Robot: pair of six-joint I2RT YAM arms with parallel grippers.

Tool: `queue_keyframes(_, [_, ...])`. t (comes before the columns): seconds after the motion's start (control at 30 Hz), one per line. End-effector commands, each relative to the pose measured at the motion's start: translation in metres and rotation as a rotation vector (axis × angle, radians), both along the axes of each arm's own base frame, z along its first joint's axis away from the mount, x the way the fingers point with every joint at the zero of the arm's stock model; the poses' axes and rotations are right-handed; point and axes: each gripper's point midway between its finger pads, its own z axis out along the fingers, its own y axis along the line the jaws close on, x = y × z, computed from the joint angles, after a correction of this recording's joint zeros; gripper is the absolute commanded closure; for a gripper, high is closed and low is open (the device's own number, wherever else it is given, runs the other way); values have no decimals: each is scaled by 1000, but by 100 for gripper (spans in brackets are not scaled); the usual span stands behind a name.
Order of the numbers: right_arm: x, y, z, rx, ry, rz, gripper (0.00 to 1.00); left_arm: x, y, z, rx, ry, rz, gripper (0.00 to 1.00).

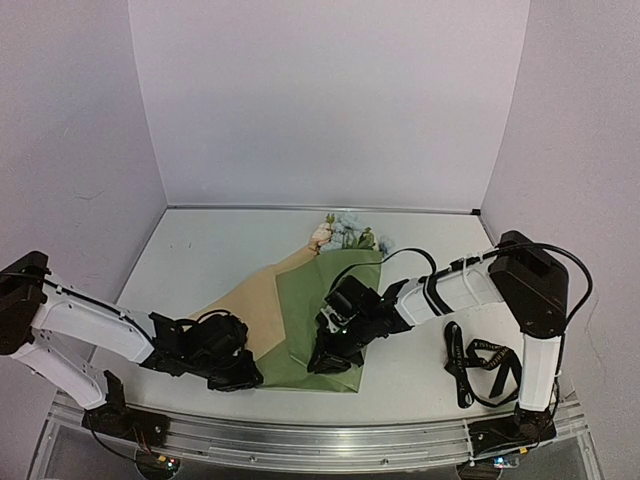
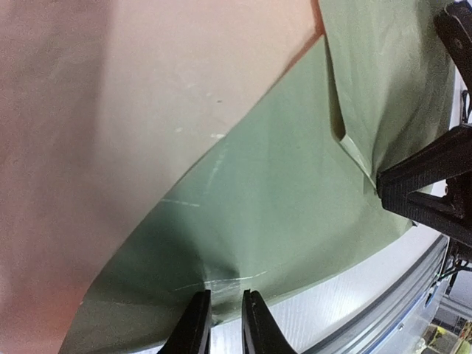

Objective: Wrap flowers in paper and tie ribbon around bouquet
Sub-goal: Press the fold line on the 2/3-folded wrapping paper, then pick up the two-thirds-folded wrapping paper from the center of the board.

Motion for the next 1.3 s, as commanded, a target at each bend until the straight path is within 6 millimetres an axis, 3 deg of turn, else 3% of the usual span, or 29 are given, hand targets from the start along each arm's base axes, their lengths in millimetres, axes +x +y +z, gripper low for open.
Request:
queue_keyframes(0.0, [1, 0, -12, -31, -5, -7, 85, -3, 63, -22, 201, 16, 170, 82])
queue_keyframes(0.27, [0, 0, -16, -33, 0, -3, 85, -12, 117, -18, 317, 26, 319, 85])
queue_keyframes(0.43, [1, 2, -18, -28, 3, -5, 85, -14, 138, -4, 349, 14, 385, 84])
queue_keyframes(0.53, [1, 2, -18, -25, 4, -6, 85, -10, 128, 11, 266, -2, 388, 78])
queue_keyframes(0.77, [1, 3, -16, -19, 1, -3, 85, 5, 82, 44, -36, 3, 451, 67])
queue_keyframes(1.07, [1, 4, -15, -15, 0, -1, 85, 7, 65, 33, -123, 92, 550, 63])
queue_keyframes(1.27, [1, 5, -15, -14, 0, 0, 85, 3, 72, 23, -91, 130, 607, 63])
